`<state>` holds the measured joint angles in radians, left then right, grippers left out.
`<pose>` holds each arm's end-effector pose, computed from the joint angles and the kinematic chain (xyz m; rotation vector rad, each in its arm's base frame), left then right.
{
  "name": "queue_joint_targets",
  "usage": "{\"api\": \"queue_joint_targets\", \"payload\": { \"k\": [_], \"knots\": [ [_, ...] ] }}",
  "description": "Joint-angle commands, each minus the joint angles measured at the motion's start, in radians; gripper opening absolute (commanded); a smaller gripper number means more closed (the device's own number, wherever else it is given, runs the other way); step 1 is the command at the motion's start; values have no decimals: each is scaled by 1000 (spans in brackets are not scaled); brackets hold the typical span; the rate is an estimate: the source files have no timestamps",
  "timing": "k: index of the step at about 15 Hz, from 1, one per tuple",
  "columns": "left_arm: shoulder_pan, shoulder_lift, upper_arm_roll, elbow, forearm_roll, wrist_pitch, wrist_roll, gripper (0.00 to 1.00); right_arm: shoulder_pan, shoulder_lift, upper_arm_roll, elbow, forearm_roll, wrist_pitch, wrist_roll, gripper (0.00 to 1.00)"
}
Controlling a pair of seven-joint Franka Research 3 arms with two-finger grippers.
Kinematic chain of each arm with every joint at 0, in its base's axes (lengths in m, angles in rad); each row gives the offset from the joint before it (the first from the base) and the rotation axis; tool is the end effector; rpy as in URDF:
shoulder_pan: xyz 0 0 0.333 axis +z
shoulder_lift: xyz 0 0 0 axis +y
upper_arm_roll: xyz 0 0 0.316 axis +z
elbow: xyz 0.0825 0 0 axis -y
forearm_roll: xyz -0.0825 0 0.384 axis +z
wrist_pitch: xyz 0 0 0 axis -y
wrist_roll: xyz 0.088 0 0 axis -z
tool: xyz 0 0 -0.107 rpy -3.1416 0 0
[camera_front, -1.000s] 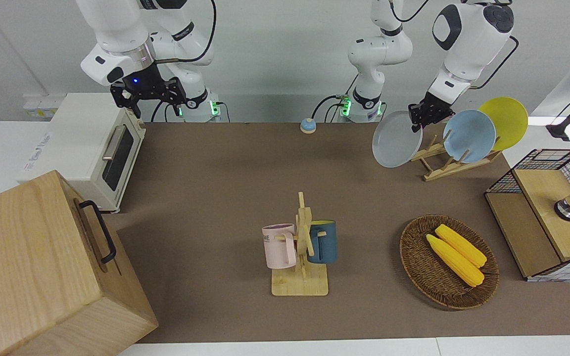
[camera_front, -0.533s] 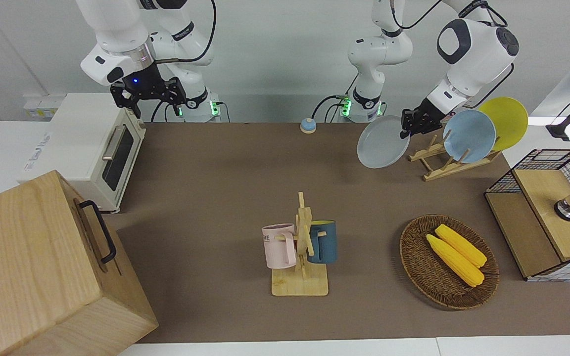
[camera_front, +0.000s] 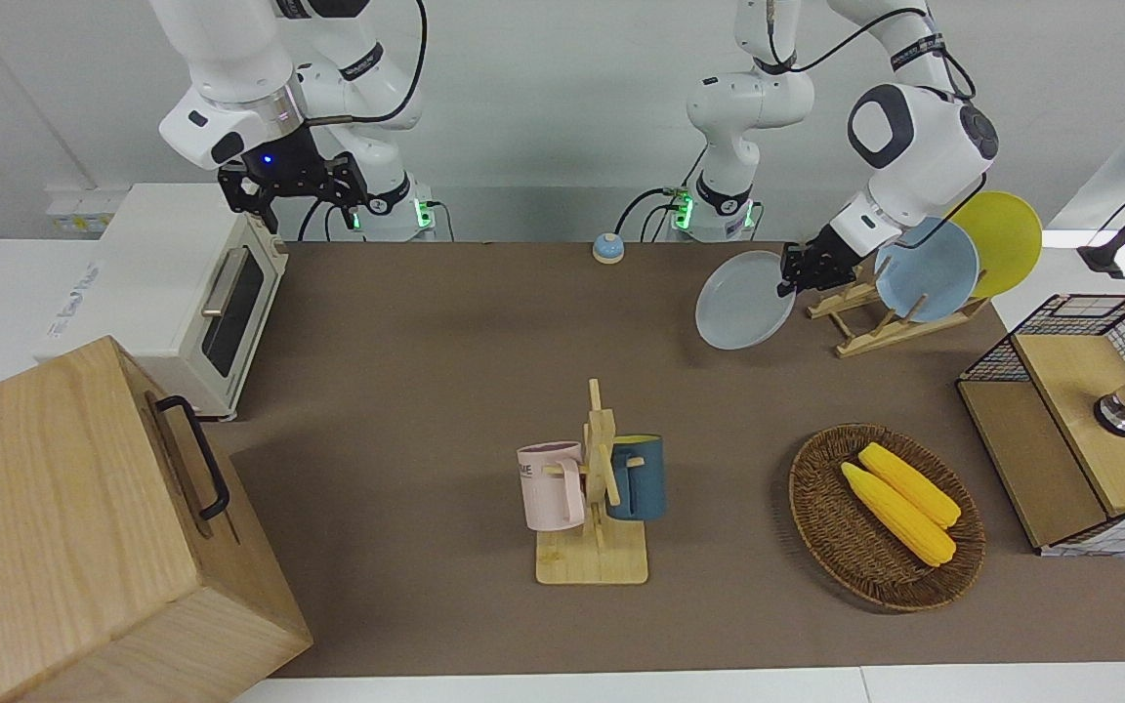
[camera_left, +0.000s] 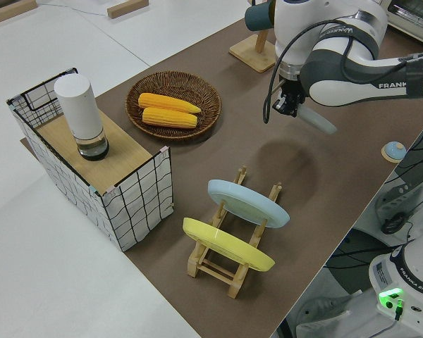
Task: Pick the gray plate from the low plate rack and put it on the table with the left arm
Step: 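Carry the plate away from the rack and set it flat on the table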
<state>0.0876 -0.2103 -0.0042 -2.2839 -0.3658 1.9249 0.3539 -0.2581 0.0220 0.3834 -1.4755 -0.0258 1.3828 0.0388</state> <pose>0.4648 0.0137 0.4317 2.7793 -0.1621 -0.1004 0.5375 0.0619 0.6420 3.1075 0.1298 -0.1733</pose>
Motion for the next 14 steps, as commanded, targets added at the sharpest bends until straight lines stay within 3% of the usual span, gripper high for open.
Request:
{"api": "queue_joint_targets", "payload": {
  "k": [1,7,8,12,13,14],
  "knots": [
    [1,-5,3,-90,-54,100,25,22,-24,-2,22,8,-6,-11,12,983],
    [-2,15,3,-141,-79,158,59,27,-24,-2,22,8,-6,-11,12,983],
    [-2,25,3,-141,-79,157,62,66,-24,-2,22,8,-6,-11,12,983],
    [3,28,3,-135,-78,157,62,427,-24,-2,22,6,-6,-11,12,983],
    [3,31,3,-132,-78,158,62,594,-24,-2,20,7,-6,-11,12,983],
    [3,38,3,-128,-74,160,62,687,-24,-2,22,6,-6,-11,12,983]
  ]
}}
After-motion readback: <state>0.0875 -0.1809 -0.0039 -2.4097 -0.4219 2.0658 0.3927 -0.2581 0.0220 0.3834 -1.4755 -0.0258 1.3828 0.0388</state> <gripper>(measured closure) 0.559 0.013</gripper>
